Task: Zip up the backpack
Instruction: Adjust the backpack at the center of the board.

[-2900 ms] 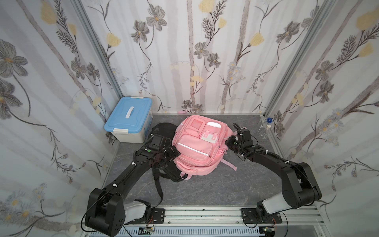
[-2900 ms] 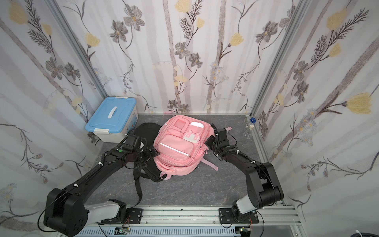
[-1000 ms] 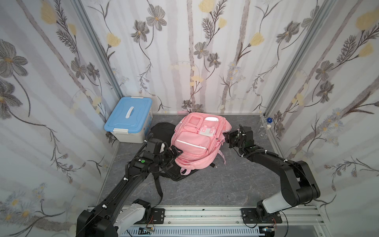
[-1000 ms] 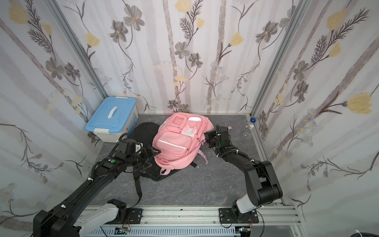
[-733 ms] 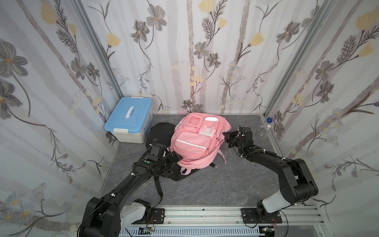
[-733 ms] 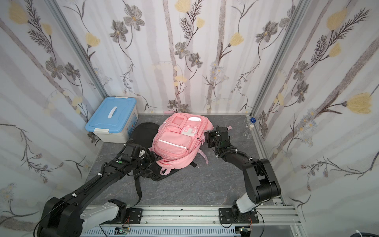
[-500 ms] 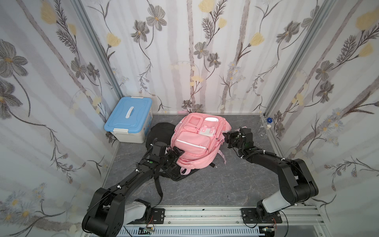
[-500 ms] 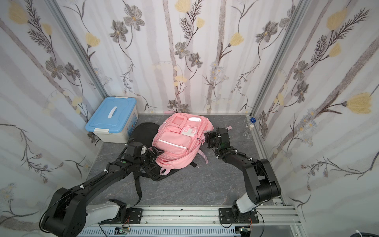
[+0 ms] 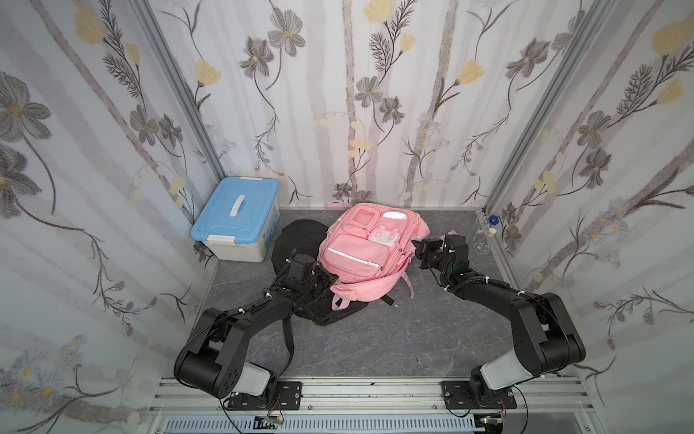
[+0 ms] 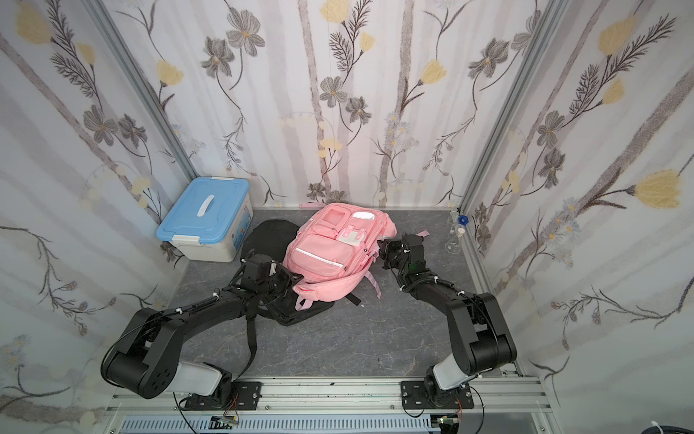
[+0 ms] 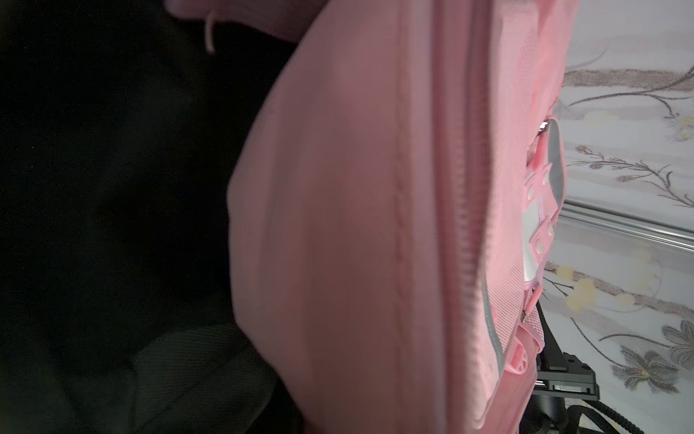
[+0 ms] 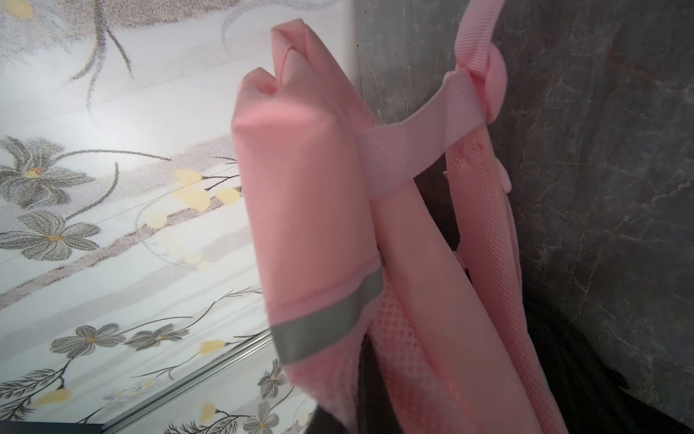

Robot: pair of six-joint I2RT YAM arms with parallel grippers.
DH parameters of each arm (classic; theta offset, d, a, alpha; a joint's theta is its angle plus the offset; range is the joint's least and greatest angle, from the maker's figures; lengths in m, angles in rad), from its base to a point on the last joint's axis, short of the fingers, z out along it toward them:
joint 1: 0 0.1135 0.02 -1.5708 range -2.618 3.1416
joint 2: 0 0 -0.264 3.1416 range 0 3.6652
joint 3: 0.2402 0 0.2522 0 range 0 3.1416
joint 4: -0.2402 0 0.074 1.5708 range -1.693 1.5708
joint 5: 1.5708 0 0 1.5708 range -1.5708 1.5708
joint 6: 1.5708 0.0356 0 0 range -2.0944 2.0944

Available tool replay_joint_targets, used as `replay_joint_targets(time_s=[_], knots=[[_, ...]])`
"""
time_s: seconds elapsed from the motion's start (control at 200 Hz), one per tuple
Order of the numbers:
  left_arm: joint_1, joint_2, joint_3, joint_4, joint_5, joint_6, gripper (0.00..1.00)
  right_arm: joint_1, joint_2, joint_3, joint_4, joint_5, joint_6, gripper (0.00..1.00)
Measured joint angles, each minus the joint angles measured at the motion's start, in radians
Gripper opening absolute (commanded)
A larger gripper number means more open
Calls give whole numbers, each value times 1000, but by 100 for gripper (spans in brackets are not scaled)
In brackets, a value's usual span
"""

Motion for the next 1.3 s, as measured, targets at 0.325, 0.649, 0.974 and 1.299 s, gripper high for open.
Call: replay_joint_targets(time_s=[0.325,0.649,0.974,1.299], knots=[[17,47,121,6,21,63,0,-40,0,397,-715,-32,-857,66],[117,58,147,28,119,34,0,-161,-241,122,-669,-208,-1199,50],[154,83,214,13,175,-18,0,-168,-232,-50,-525,-415,-1261,50],[159,106,295,-60,203,-52,0,-158,-79,-97,-321,-471,-1236,53]])
